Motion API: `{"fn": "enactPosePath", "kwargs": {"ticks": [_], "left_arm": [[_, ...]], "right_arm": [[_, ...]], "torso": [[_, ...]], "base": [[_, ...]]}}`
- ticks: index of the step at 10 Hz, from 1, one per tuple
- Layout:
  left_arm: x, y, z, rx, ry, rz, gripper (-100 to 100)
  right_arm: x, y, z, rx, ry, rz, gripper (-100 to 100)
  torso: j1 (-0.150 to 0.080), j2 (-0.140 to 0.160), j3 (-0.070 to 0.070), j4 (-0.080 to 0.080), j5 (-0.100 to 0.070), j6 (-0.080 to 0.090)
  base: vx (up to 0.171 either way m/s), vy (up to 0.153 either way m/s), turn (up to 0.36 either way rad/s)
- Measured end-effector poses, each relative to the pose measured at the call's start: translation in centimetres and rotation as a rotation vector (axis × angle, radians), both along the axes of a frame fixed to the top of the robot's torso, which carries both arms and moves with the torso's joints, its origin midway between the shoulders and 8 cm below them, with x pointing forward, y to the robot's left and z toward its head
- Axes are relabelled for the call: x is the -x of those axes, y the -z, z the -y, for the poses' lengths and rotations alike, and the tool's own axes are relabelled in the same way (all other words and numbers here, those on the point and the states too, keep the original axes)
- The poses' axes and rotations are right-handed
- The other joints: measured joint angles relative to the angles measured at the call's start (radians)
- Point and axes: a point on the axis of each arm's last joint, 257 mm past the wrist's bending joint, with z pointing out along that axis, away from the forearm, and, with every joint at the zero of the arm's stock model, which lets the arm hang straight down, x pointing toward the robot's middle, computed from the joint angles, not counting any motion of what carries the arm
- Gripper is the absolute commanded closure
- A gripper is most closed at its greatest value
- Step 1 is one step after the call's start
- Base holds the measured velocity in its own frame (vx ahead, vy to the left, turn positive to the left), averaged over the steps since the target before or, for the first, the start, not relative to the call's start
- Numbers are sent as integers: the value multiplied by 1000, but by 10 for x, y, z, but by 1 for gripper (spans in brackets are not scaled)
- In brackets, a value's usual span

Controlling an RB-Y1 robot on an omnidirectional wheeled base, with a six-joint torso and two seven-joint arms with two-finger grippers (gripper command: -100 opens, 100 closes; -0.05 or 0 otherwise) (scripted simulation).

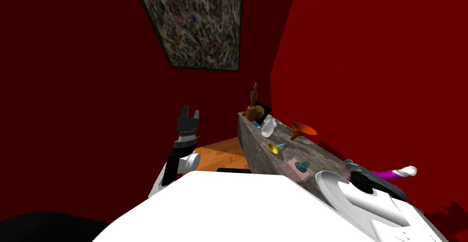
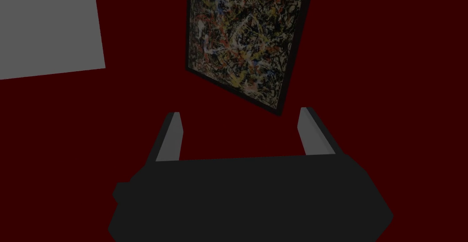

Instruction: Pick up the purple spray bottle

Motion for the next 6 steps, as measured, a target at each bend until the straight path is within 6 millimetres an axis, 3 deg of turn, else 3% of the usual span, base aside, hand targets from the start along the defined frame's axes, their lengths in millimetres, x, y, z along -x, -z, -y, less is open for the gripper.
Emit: {"fn": "enactPosePath", "kwargs": {"ticks": [1,2,3,4,6], "left_arm": [[0,0,0,0,0,0,0],[0,0,0,0,0,0,0],[0,0,0,0,0,0,0],[0,0,0,0,0,0,0],[0,0,0,0,0,0,0]], "right_arm": [[1,11,-3,-15,-4,-10,-100],[5,17,-2,-23,-1,-18,-100],[-18,11,-8,-14,-45,-6,-100],[-42,2,-4,-1,-80,11,-100],[-38,16,-2,-19,-80,-2,-100]], "torso": [[-2,3,2,1,0,0],[-4,5,3,1,-2,-1],[-3,2,1,1,-1,0],[-2,0,0,0,-1,-1],[-4,4,2,1,-3,-3]], "base": [[6,-8,23],[72,3,-350],[97,39,-295],[44,32,-22],[-7,8,26]]}}
